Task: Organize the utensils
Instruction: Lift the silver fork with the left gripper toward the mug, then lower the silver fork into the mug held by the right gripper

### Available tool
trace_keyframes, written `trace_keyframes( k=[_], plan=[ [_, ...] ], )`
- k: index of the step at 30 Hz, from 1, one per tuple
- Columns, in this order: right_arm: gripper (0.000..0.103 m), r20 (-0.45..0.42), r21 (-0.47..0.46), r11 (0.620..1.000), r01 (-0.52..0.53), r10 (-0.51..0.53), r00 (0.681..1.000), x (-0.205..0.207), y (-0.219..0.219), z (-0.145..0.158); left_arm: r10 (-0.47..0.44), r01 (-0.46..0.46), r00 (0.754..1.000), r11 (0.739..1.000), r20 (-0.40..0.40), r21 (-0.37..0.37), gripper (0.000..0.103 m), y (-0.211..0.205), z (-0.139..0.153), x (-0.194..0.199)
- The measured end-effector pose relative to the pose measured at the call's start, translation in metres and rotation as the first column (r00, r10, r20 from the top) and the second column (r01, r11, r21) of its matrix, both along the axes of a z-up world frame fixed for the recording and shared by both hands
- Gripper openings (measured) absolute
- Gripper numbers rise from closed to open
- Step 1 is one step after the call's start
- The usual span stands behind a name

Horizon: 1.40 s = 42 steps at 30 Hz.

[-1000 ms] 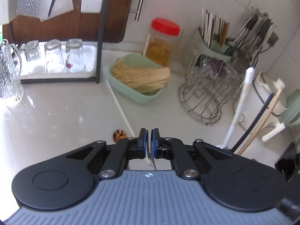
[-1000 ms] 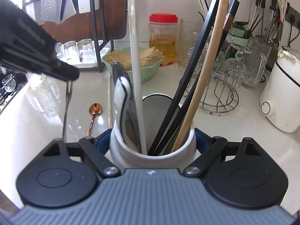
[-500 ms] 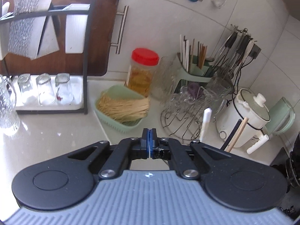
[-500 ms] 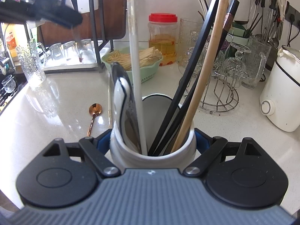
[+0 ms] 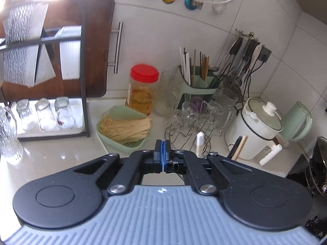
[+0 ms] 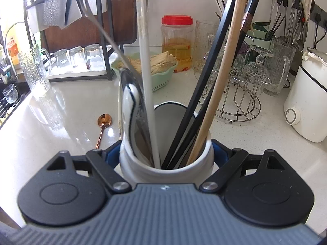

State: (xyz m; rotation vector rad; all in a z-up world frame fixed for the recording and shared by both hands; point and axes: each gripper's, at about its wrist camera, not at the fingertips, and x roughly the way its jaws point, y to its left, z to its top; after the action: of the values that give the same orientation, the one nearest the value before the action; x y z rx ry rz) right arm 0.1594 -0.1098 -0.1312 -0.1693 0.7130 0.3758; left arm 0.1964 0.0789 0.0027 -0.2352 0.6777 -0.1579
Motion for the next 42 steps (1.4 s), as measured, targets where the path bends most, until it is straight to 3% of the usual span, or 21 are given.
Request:
trace_keyframes(
  k=[9,15,23,34,42],
  plan=[
    [0.090,0.001,0.009,1.000,0.009,-0.009,1.000,0.000,-0.001,0.000,-0.052,0.051,0.998,0.999,0.047,0.018,0.001,-0.005,0.042,-0.014],
    [0.090,-0.001,0.012,1.000,0.013,-0.013,1.000,0.001,0.000,0.000,-0.113,0.112,0.993,0.993,0.040,0.031,0.001,-0.020,0.047,-0.017],
    [0.090,0.000,0.014,1.000,0.013,-0.013,1.000,0.001,0.000,0.000,-0.168,0.166,0.986,0.981,0.009,0.099,0.001,-0.042,0.027,-0.013],
    [0.090,0.004,0.021,1.000,0.012,-0.012,1.000,0.000,-0.002,-0.001,-0.208,0.214,0.977,0.969,-0.054,0.128,0.001,-0.059,-0.009,0.000],
    [0.090,0.006,0.027,1.000,0.006,-0.006,1.000,0.000,-0.004,-0.001,-0.270,0.285,0.956,0.946,-0.111,0.154,0.001,-0.075,-0.034,0.009]
  ],
)
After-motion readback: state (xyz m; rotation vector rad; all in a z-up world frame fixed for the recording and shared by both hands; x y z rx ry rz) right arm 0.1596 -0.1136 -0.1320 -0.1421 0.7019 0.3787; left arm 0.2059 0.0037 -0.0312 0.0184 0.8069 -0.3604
